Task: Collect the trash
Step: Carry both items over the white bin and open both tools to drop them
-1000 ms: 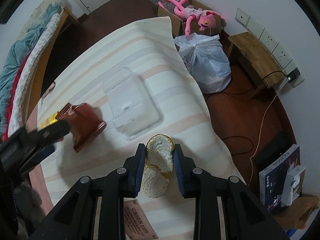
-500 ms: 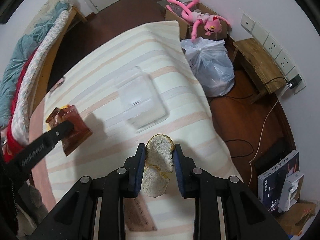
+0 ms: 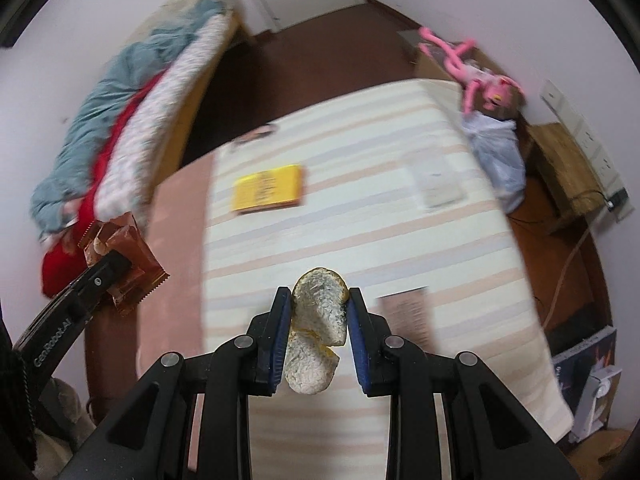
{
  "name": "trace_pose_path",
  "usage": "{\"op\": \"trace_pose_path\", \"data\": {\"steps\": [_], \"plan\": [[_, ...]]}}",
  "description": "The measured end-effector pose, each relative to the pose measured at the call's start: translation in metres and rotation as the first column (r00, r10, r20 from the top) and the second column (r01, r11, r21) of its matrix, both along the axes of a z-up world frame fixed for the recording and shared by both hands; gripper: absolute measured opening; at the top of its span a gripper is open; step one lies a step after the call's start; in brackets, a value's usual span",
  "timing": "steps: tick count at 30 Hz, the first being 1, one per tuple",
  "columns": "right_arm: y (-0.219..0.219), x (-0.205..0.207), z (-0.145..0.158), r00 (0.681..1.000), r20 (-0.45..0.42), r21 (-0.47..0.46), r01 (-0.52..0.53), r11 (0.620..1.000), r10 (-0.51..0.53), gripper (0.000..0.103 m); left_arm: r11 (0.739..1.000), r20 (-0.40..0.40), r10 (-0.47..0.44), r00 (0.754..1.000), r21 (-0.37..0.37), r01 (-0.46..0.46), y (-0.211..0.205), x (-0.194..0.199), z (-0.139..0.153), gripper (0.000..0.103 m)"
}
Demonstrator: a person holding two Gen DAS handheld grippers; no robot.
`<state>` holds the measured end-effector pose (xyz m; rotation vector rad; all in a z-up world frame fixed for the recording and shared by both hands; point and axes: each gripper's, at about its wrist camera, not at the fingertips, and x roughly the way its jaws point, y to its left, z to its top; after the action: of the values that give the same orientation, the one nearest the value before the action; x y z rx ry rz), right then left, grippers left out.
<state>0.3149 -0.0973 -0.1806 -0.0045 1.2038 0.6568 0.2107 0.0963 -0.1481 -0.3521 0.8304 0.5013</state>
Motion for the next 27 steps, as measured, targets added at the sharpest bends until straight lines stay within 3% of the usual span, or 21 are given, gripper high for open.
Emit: {"op": "trace_pose_path", "data": {"steps": [6, 13, 19, 27], "plan": [[0.06, -0.066, 0.036, 0.992, 0.024, 0.069, -0.122, 0.99, 0.121, 0.029, 0.996, 0.044, 0.076, 0.996, 0.031, -0.078, 0.033, -0.082, 0.036, 0.018], [0.153, -0.151, 0.046, 0.958, 0.017, 0.103, -0.287, 0.952, 0.287, 0.029, 0.975, 0.025, 0.22, 0.975, 0.034, -0.221, 0.09, -0.183, 0.035, 0.018], [0.241, -0.217, 0.019, 0.905, -0.024, 0.079, -0.422, 0.903, 0.425, 0.029, 0.934, -0.037, 0.354, 0.935, -0.029, -0.355, 0.154, -0.263, 0.0, 0.018], [0.348, -0.276, -0.078, 0.837, -0.146, -0.048, -0.538, 0.841, 0.527, 0.029, 0.845, -0.197, 0.428, 0.882, -0.261, -0.468, 0.238, -0.335, -0.103, 0.019]]}}
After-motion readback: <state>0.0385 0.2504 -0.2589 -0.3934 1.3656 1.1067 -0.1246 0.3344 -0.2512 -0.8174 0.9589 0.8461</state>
